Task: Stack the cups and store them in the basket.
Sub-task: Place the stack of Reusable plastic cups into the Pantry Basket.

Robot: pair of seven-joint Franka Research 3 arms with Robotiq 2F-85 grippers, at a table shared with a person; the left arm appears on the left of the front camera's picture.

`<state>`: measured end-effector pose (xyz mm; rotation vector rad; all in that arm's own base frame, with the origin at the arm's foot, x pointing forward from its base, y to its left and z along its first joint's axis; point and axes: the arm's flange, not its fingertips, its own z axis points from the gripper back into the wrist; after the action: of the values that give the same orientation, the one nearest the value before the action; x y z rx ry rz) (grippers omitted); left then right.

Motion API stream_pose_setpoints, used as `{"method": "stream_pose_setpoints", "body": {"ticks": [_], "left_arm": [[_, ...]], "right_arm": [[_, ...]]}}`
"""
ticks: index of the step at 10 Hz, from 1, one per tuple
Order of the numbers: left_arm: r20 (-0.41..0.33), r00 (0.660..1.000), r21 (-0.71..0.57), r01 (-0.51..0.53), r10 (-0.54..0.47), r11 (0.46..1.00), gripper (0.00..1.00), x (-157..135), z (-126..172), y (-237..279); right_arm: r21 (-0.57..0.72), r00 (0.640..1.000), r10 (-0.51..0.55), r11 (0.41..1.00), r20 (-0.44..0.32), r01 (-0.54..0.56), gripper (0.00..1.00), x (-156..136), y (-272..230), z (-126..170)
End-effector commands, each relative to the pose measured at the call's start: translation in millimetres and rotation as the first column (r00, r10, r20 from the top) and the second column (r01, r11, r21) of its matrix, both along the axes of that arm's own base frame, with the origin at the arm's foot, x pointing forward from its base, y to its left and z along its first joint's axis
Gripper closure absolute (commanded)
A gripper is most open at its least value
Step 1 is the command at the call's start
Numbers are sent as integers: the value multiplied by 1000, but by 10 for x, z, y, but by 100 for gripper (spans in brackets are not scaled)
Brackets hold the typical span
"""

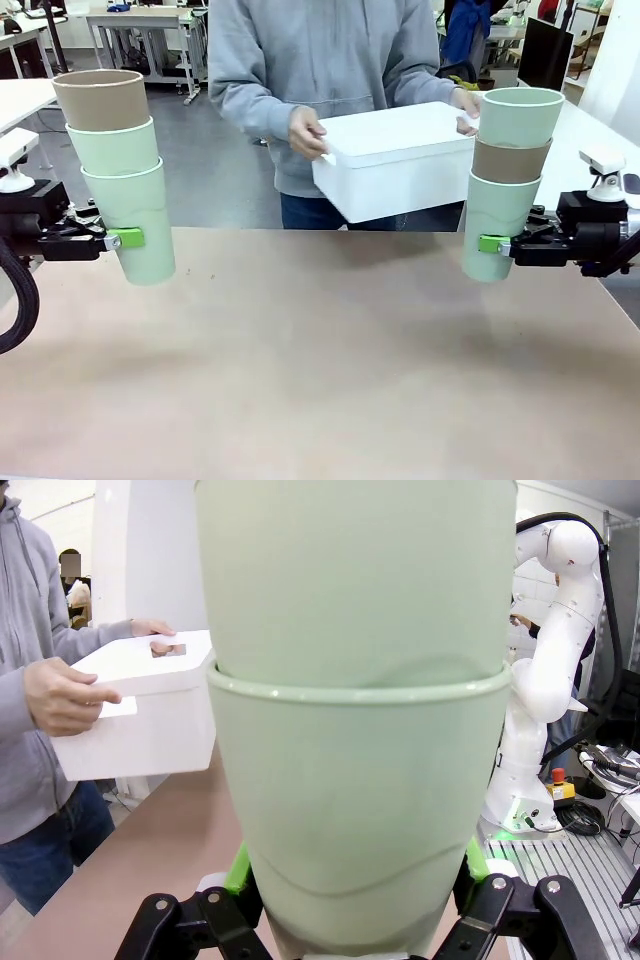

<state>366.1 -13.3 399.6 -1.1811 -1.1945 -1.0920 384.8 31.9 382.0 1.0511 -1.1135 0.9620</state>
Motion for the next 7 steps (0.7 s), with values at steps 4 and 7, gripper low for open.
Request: {"method": "stream_pose_setpoints", "body": {"ticks": [4,7], "left_arm": [[9,1000,-11,2,-2,1000,14,-14,40,14],[9,1000,-11,2,-2,1000,14,-14,40,14]], "right_arm": [[2,1000,-4,1000,8,4,15,1,-1,32],[2,1000,-4,1000,8,4,15,1,-1,32]]}}
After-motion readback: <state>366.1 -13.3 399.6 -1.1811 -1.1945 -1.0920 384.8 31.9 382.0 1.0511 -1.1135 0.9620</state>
